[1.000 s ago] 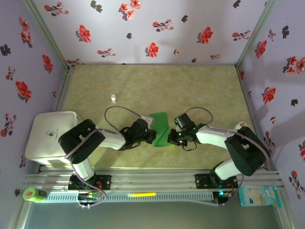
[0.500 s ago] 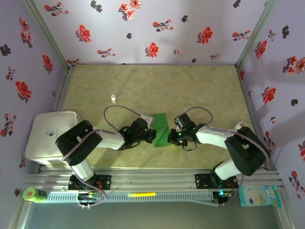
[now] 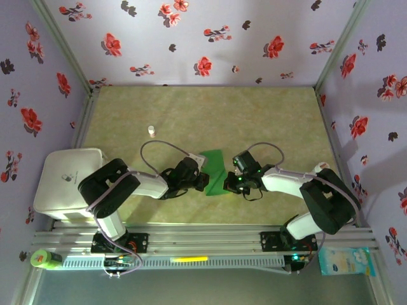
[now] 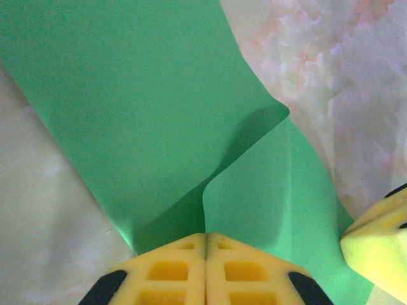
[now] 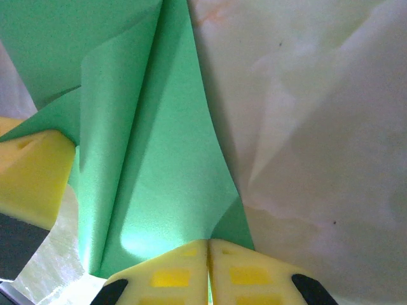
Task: Fold a paper plane with a square sheet of paper (pick it up from the middle)
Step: Fold the triangle a second time at the center of the table.
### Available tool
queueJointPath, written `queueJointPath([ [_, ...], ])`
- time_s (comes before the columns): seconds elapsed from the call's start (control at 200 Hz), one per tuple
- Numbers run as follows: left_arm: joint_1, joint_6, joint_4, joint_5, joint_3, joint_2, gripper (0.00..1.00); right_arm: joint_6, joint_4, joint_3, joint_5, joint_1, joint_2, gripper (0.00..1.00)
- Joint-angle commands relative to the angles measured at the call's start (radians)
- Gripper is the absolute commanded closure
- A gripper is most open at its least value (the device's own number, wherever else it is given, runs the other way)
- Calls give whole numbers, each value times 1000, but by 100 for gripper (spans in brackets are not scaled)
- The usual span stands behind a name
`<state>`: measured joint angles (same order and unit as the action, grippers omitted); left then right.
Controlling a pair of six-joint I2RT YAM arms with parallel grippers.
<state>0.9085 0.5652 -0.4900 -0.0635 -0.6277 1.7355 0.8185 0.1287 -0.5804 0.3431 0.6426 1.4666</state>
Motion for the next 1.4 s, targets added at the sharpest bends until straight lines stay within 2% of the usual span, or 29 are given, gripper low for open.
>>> queueJointPath([
  [0.0, -11, -19, 4, -5, -13, 28, 93, -19, 81, 13, -72, 3, 36, 91],
  [0.35, -12, -3, 0, -6, 1, 37, 94, 7, 38, 7, -69, 3, -16, 89],
  [0.505, -13, 0, -7, -6, 12, 31, 94, 110, -152, 29, -21, 3, -74, 94],
  [0.63, -13, -1, -5, -5, 11, 30, 94, 196, -309, 33, 36, 3, -32, 98],
  [0.805, -13, 0, -5, -6, 14, 27, 95, 256, -429, 21, 79, 5, 51, 100],
  [0.99, -13, 1, -5, -6, 16, 24, 95, 279, -493, 21, 115, 6, 109, 100],
  [1.4, -14, -4, 2, -5, 8, 25, 95, 262, -474, 26, 105, 5, 159, 100],
])
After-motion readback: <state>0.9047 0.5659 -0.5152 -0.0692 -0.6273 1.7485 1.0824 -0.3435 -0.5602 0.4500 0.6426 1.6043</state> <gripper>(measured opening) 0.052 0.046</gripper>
